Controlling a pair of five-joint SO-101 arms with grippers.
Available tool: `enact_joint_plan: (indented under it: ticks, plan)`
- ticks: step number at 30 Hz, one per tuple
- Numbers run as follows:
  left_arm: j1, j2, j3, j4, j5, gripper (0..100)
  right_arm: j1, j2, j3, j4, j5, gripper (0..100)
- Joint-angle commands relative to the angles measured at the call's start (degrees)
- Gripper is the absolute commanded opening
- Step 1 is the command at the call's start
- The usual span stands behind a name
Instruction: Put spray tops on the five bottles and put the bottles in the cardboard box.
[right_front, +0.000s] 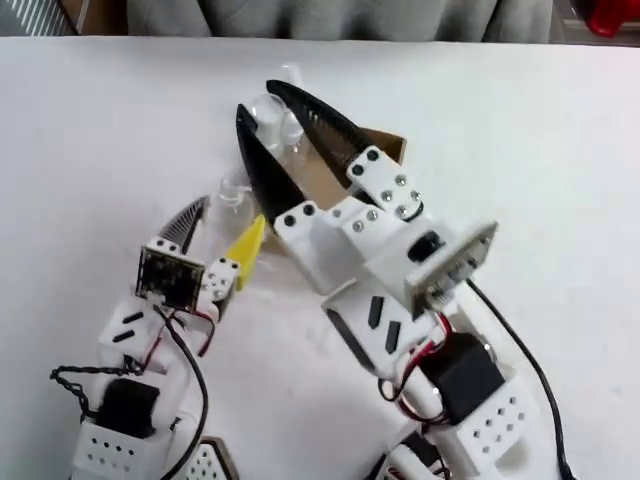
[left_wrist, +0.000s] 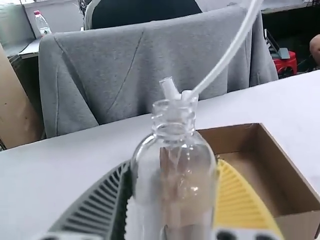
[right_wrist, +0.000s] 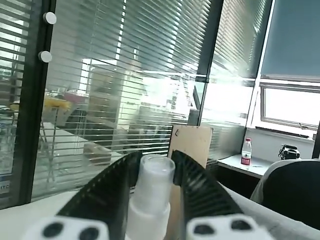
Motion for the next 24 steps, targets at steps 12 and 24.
enact_joint_plan:
  ticks: [12, 24]
  plan:
    - [0.3, -0.9, -0.6, -2.2, -0.8, 2, -0.3, 1.2, -3.4, -1.9, 0.5, 1.5]
    - [0.3, -0.9, -0.6, -2.2, -0.8, 2, 2.9, 1.4, -3.5, -2.8, -5.1, 1.5]
